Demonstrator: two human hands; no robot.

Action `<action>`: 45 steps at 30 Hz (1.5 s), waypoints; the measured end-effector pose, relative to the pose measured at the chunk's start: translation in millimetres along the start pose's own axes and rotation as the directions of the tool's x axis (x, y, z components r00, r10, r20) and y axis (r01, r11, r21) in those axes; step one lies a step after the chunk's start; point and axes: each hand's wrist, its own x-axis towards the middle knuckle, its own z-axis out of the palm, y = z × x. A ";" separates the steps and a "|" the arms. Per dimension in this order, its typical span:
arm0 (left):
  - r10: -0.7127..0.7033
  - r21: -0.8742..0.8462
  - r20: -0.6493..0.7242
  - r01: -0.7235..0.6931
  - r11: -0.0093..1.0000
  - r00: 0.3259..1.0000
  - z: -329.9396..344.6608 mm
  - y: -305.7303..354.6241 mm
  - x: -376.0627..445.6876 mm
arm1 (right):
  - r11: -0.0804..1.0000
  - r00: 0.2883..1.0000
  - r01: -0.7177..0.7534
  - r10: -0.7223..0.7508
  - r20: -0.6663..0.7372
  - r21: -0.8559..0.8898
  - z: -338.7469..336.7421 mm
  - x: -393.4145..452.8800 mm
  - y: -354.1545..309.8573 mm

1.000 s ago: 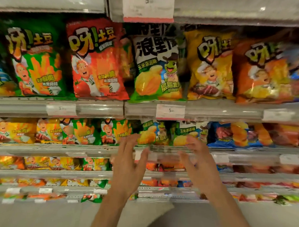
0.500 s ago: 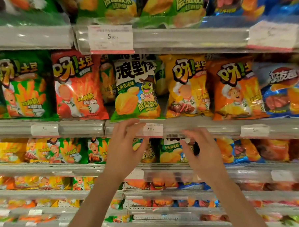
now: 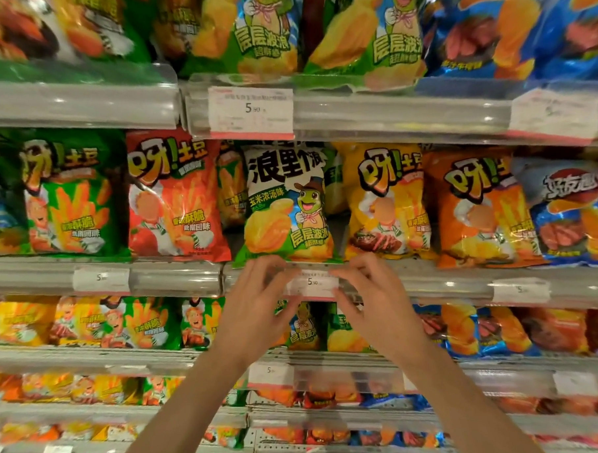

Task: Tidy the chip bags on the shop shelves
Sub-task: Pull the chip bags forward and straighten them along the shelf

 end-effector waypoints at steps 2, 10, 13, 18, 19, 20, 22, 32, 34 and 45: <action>0.011 0.006 0.017 -0.011 1.000 1.000 0.7 -1.4 1.4 | 1.000 1.000 -0.004 0.004 -0.004 -0.008 0.6 0.3 -0.2; 0.040 0.011 0.035 -0.040 0.999 0.999 5.6 -6.2 3.7 | 1.000 1.000 -0.005 0.005 0.003 0.004 0.1 0.9 -1.1; 0.039 0.005 0.036 -0.040 0.999 0.999 6.5 -7.9 2.9 | 1.000 1.000 -0.004 0.004 0.002 0.017 -0.7 0.2 -0.4; 0.025 0.008 0.033 -0.025 1.000 0.999 8.4 -7.1 3.6 | 1.000 1.000 -0.002 0.002 0.025 0.031 -4.3 2.3 -2.9; 0.019 0.010 0.032 -0.019 1.000 0.999 8.7 -6.8 3.9 | 0.999 0.999 -0.008 0.006 0.040 0.049 -6.2 3.1 -3.8; 0.015 0.013 0.032 -0.015 1.000 0.999 8.6 -6.5 4.3 | 0.996 0.998 -0.026 0.022 0.055 0.083 -9.2 4.5 -4.6; 0.012 0.008 0.034 -0.012 1.000 0.999 7.5 -5.7 5.2 | 0.976 0.993 -0.104 0.091 0.075 0.192 -20.1 10.6 -8.1; -0.054 -0.097 0.056 0.059 0.994 0.997 1.2 -5.0 6.4 | 0.887 0.956 -0.274 0.211 0.203 0.372 -26.3 108.2 -21.0; -0.058 -0.103 0.062 0.064 0.993 0.996 0.2 -4.6 6.7 | 0.861 0.945 -0.292 0.191 0.267 0.417 -17.8 120.3 -22.1; -0.085 -0.163 0.079 0.097 0.982 0.993 -2.5 -7.6 9.8 | 0.759 0.956 -0.293 0.229 0.183 0.581 0.1 122.3 -18.6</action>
